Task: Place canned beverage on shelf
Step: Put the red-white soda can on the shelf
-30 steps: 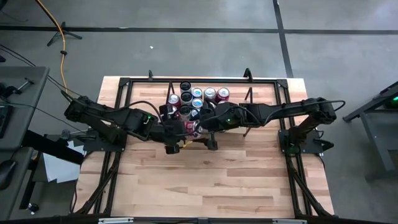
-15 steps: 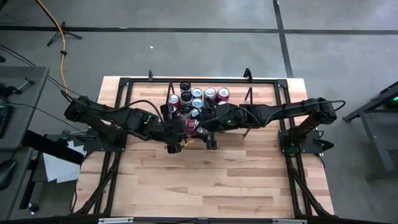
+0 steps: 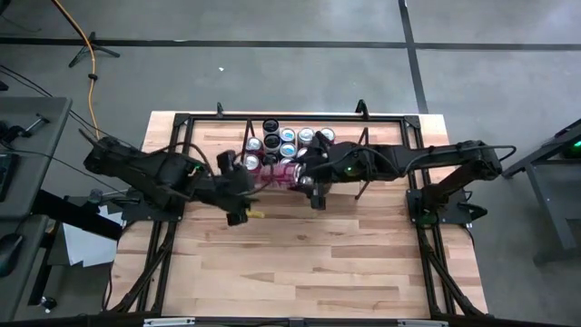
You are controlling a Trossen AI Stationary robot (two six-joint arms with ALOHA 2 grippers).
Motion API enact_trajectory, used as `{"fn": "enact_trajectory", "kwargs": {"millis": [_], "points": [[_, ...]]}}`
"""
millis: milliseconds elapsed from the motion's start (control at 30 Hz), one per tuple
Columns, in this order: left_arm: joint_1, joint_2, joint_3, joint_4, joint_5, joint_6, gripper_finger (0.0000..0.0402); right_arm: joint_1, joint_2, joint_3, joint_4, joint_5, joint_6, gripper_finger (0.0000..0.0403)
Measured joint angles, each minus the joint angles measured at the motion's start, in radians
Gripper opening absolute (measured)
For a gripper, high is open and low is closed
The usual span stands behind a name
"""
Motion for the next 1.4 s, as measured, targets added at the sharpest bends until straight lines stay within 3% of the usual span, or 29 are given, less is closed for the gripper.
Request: {"fn": "enact_trajectory", "kwargs": {"millis": [233, 367, 500, 633, 733, 833, 1100, 1400], "points": [[-0.057, -0.088, -0.007, -0.051, -0.112, -0.166, 0.0229, 0.003, -0.062, 0.0, -0.029, 0.007, 0.029, 0.0293], [-0.164, -0.152, -0.05, -0.02, -0.367, -0.322, 0.0229, 0.003, -0.08, -0.001, -0.01, 0.012, 0.088, 0.0293], [-0.295, -0.244, -0.26, 0.062, -0.574, -0.61, 0.023, 0.017, -0.086, -0.039, 0.122, 0.014, 0.118, 0.0293], [-0.381, -0.319, -0.516, 0.329, -0.652, -0.836, 0.023, 0.03, -0.08, -0.144, 0.319, -0.009, 0.176, 0.0293], [-0.401, -0.355, -0.632, 0.575, -0.655, -0.823, 0.023, 0.032, -0.079, -0.216, 0.475, -0.007, 0.217, 0.0293], [-0.403, -0.39, -0.674, 0.766, -0.619, -0.698, 0.023, 0.032, -0.081, -0.245, 0.622, -0.001, 0.245, 0.0293], [-0.321, -0.5, -0.647, 1.099, -0.35, -0.26, 0.0251, 0.036, -0.084, -0.24, 0.683, -0.044, 0.246, 0.0293], [-0.184, -0.56, -0.63, 1.148, -0.173, -0.063, 0.0298, 0.078, -0.085, -0.236, 0.773, -0.053, 0.247, 0.0293]]}}
